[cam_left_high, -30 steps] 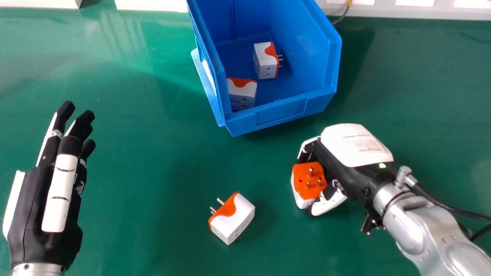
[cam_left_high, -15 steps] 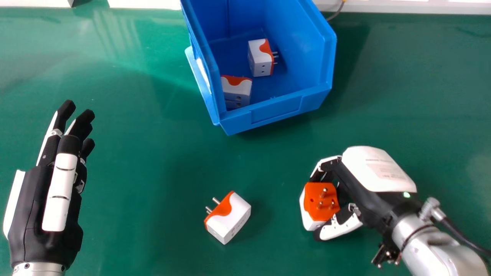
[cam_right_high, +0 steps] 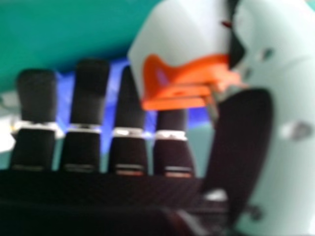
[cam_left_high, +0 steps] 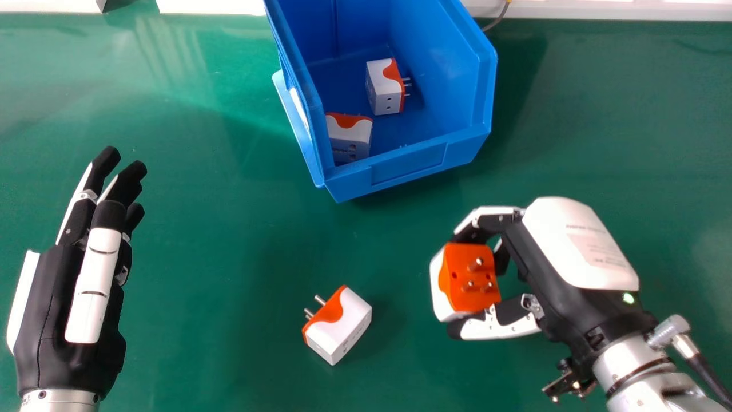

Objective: Pick all objects and put in blue box

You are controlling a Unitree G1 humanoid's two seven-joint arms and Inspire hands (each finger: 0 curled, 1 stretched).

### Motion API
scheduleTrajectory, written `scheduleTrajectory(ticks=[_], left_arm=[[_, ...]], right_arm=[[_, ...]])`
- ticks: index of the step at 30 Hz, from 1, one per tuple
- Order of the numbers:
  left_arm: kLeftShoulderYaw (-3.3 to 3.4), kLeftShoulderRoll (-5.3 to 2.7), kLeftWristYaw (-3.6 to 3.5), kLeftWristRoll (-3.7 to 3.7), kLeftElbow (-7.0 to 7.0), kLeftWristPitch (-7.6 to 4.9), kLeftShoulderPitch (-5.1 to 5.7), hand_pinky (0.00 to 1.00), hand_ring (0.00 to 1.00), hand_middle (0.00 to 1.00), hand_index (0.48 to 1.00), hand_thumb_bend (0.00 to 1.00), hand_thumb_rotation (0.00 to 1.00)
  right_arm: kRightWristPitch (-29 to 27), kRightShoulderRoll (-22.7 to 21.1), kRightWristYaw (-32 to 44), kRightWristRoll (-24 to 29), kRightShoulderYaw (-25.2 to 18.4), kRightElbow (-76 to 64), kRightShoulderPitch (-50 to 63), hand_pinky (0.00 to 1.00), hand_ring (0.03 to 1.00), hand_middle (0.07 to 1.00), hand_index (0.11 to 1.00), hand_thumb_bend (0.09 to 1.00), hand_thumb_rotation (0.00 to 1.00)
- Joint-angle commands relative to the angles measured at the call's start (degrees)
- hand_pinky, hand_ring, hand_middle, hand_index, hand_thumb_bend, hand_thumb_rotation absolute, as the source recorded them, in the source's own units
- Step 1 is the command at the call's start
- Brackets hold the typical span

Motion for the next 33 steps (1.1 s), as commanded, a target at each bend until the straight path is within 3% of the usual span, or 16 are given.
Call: scheduleTrajectory(ticks=[1, 7, 13, 15, 25, 30, 33], left_arm=[[-0.17, 0.04, 0.47, 0.63, -1.53, -0.55, 0.43, 0.97, 0.96, 0.91, 0.93, 0.67, 0.77], [-0.57, -0.06, 1.0, 1.1, -1.69, -0.68, 0.67, 0.97, 0.96, 0.91, 0.93, 0.66, 0.77], [-0.65, 0.19, 0.47, 0.99, -1.0, -1.49, 0.55, 0.98, 0.95, 0.91, 0.932, 0.65, 0.78], [-0.61, 0.31, 0.02, 0.58, -0.71, -1.7, 0.38, 0.98, 0.95, 0.91, 0.933, 0.64, 0.78], [-0.65, 0.14, 0.41, 0.29, -1.13, -0.61, 0.3, 0.98, 0.95, 0.92, 0.935, 0.62, 0.8], [-0.69, 0.33, 0.09, 0.15, -0.62, -0.4, 0.11, 0.98, 0.95, 0.92, 0.933, 0.62, 0.8], [-0.55, 0.26, 0.18, -0.34, -0.52, 0.24, 0.01, 0.99, 0.95, 0.92, 0.935, 0.62, 0.8]], right_arm=[[-1.2, 0.9, -1.6, -1.1, -1.0, -2.7, -0.2, 0.3, 0.432, 0.545, 0.521, 0.488, 0.0], [-2.7, 3.1, -3.6, -2.0, -0.8, -2.7, -2.4, 0.29, 0.421, 0.527, 0.529, 0.489, 0.0], [-4.6, 5.3, -5.8, -2.9, -0.1, -0.4, -6.3, 0.29, 0.416, 0.52, 0.534, 0.489, 0.0], [-5.1, 6.1, -6.3, -2.7, 0.0, 0.8, -8.1, 0.29, 0.411, 0.513, 0.54, 0.488, 0.0], [-4.5, 10.4, -7.1, -3.8, 0.9, 9.1, -20.3, 0.28, 0.405, 0.496, 0.554, 0.487, 0.0], [-4.5, 11.9, -8.3, -4.5, 1.5, 15.2, -27.6, 0.28, 0.404, 0.492, 0.558, 0.486, 0.0], [-4.6, 12.7, -9.7, -4.8, 1.7, 19.5, -31.8, 0.28, 0.404, 0.493, 0.558, 0.486, 0.0]])
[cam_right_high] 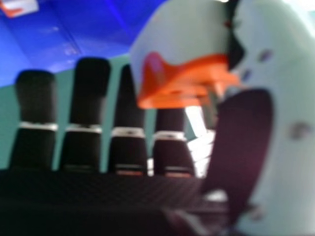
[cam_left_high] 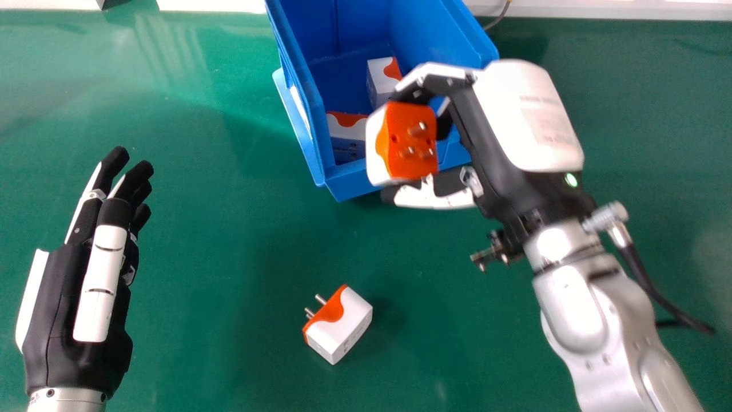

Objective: Pick all objects and put in blue box

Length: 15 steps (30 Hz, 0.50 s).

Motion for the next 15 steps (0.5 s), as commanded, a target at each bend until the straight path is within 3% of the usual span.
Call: scheduleTrajectory(ticks=[1, 6, 11, 15], left_arm=[[0.45, 0.41, -0.2, -0.63, -0.5, -0.09, 0.0, 0.99, 0.95, 0.92, 0.935, 0.62, 0.8], [0.48, 0.77, -0.33, 0.18, 0.0, -1.07, -0.2, 0.99, 0.95, 0.92, 0.933, 0.62, 0.8], [0.69, 0.9, -0.49, -0.31, 0.4, -0.76, -0.41, 0.99, 0.95, 0.91, 0.932, 0.63, 0.8], [0.64, 1.0, -0.47, -0.11, 0.05, -0.75, -0.47, 0.99, 0.95, 0.91, 0.932, 0.63, 0.8]], right_arm=[[-0.3, 0.8, -2.3, -0.6, 0.0, 2.0, -4.5, 0.28, 0.404, 0.493, 0.558, 0.486, 0.0], [1.0, 1.6, -2.5, -0.4, 0.8, 10.5, -12.5, 0.28, 0.405, 0.498, 0.554, 0.487, 0.0], [1.3, 3.0, -3.4, 1.4, 1.5, 21.6, -20.2, 0.28, 0.405, 0.499, 0.551, 0.487, 0.0], [-1.3, 3.5, -6.4, 2.8, 2.2, 31.7, -26.1, 0.28, 0.409, 0.503, 0.534, 0.488, 0.0]])
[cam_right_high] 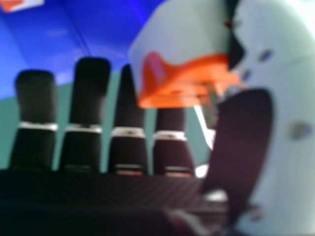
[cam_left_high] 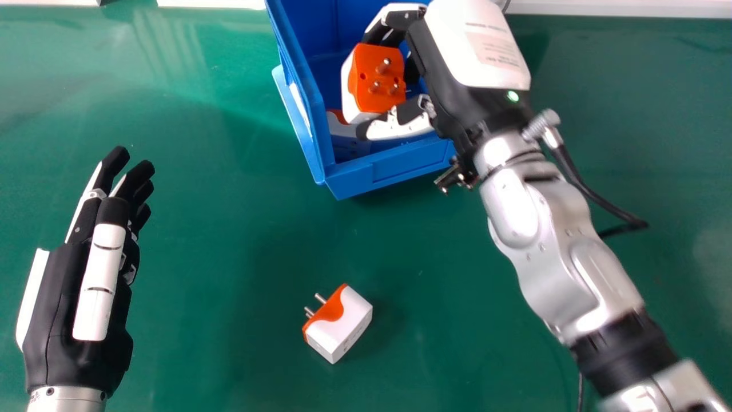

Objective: Pick all objects and put in blue box

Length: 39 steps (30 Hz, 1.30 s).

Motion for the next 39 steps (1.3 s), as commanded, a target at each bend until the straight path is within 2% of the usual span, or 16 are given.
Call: scheduleTrajectory(ticks=[1, 5, 8, 12, 14, 16, 18, 21, 24, 26, 29, 33, 39], left_arm=[[0.48, 0.76, -0.05, 0.14, -0.83, -0.52, -0.05, 0.99, 0.95, 0.91, 0.932, 0.63, 0.8], [0.38, 0.9, 0.09, 0.08, -1.17, 0.07, -0.32, 0.98, 0.94, 0.91, 0.929, 0.63, 0.8], [0.33, 1.08, -0.04, 0.43, -1.13, -0.18, -0.46, 0.98, 0.94, 0.91, 0.928, 0.63, 0.8], [0.41, 1.33, -0.39, 0.47, -1.03, -0.5, -0.41, 0.98, 0.94, 0.91, 0.93, 0.63, 0.8], [0.45, 1.32, -0.49, 0.64, -0.83, -1.07, -0.37, 0.98, 0.95, 0.91, 0.935, 0.63, 0.81], [0.44, 1.08, -0.24, 0.84, -1.03, -1.33, -0.09, 0.98, 0.95, 0.91, 0.935, 0.63, 0.81], [0.41, 0.71, 0.0, 0.63, -1.4, -1.24, 0.28, 0.98, 0.95, 0.91, 0.938, 0.62, 0.81], [0.38, 0.24, 0.37, 0.61, -1.69, -1.47, 0.73, 0.98, 0.95, 0.91, 0.939, 0.62, 0.81], [0.24, 0.36, 0.63, 1.43, -2.18, -1.71, 1.14, 0.97, 0.95, 0.91, 0.936, 0.62, 0.81], [0.24, 0.36, 0.88, 1.66, -2.46, -1.55, 1.25, 0.97, 0.94, 0.91, 0.935, 0.61, 0.81], [0.24, 0.19, 1.14, 1.1, -2.71, -0.82, 1.29, 0.97, 0.94, 0.91, 0.933, 0.61, 0.82], [0.24, 0.24, 0.83, 0.67, -2.47, -0.82, 1.18, 0.97, 0.94, 0.91, 0.934, 0.61, 0.82], [0.24, 0.26, 0.68, 1.07, -2.08, -1.52, 1.12, 0.98, 0.95, 0.91, 0.936, 0.6, 0.82]], right_arm=[[-1.6, 0.5, -3.2, 0.2, 0.6, 4.8, -5.6, 0.28, 0.409, 0.503, 0.534, 0.488, 0.0], [-3.5, 1.5, -5.3, 1.3, 1.7, 16.3, -12.1, 0.29, 0.415, 0.514, 0.53, 0.489, 0.0], [-4.9, 1.9, -7.3, 0.4, 3.6, 25.4, -17.1, 0.29, 0.417, 0.517, 0.53, 0.489, 0.0], [-6.0, 2.4, -9.7, -0.4, 6.2, 34.6, -22.2, 0.29, 0.414, 0.513, 0.534, 0.49, 0.0], [-7.3, 2.5, -10.6, 0.0, 6.9, 38.3, -23.9, 0.29, 0.414, 0.514, 0.532, 0.49, 0.0], [-7.9, 2.4, -11.1, 0.2, 7.6, 41.6, -25.5, 0.29, 0.414, 0.514, 0.532, 0.49, 0.0], [-8.6, 2.2, -13.2, 0.2, 8.2, 44.4, -26.3, 0.29, 0.413, 0.514, 0.524, 0.491, 0.0], [-8.8, 2.0, -14.2, 0.7, 8.4, 46.7, -26.9, 0.29, 0.411, 0.511, 0.522, 0.492, 0.0], [-7.7, 2.0, -13.9, 0.8, 8.8, 47.6, -27.2, 0.3, 0.413, 0.512, 0.513, 0.494, 0.0], [-7.0, 2.1, -13.6, 0.9, 8.9, 48.0, -27.3, 0.3, 0.414, 0.512, 0.51, 0.494, 0.0], [-6.8, 2.2, -13.4, 1.0, 9.0, 48.1, -27.4, 0.31, 0.418, 0.517, 0.504, 0.495, 0.0], [-6.8, 2.2, -14.1, 0.9, 9.2, 48.0, -27.2, 0.31, 0.422, 0.521, 0.498, 0.496, 0.0], [-6.7, 2.2, -14.3, 1.2, 9.2, 47.8, -27.1, 0.31, 0.423, 0.524, 0.492, 0.496, 0.0]])
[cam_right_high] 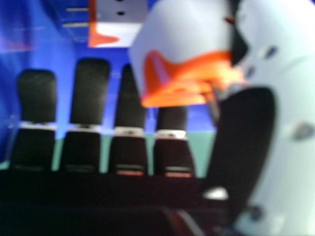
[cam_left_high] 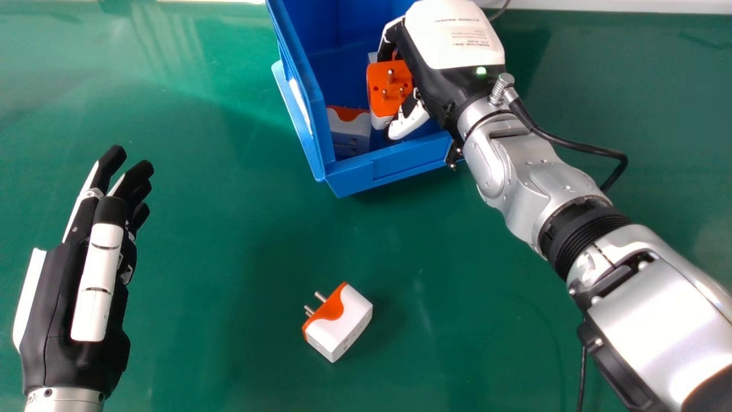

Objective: Pick all objects and put in blue box

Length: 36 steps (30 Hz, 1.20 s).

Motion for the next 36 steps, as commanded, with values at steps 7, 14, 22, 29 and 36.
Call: scheduleTrajectory(ticks=[7, 14, 22, 29, 36], left_arm=[[0.27, 0.13, -0.05, -0.15, -0.82, -0.88, 0.32, 0.99, 0.96, 0.91, 0.939, 0.6, 0.82], [0.47, 0.12, -0.29, -0.2, -0.1, -1.45, 0.37, 0.99, 0.96, 0.92, 0.942, 0.61, 0.82], [0.63, 0.16, -0.64, -0.58, 1.09, -1.93, -0.02, 0.99, 0.96, 0.92, 0.944, 0.61, 0.82], [0.73, 0.43, -1.21, -0.4, 2.28, -2.78, -0.44, 1.0, 0.96, 0.92, 0.95, 0.61, 0.82], [0.75, 0.31, -1.45, -0.44, 3.03, -3.32, -0.96, 1.0, 0.96, 0.92, 0.952, 0.6, 0.82]], right_arm=[[3.1, 0.5, 2.7, 2.3, -0.7, -0.7, -2.9, 0.32, 0.426, 0.525, 0.487, 0.497, 0.0], [6.3, 0.9, 5.4, 1.7, 1.4, -1.1, -3.2, 0.46, 0.572, 0.65, 0.622, 0.595, 0.05], [7.3, 0.9, 5.6, 1.7, 2.6, -1.7, -3.0, 0.72, 0.823, 0.878, 0.861, 0.704, 0.22], [8.0, 0.9, 4.7, 1.2, 3.8, -1.8, -2.9, 0.8, 0.896, 0.944, 0.934, 0.721, 0.29], [7.5, 0.8, 3.9, 1.9, 3.6, -2.0, -2.9, 0.83, 0.928, 0.975, 0.962, 0.709, 0.31]])
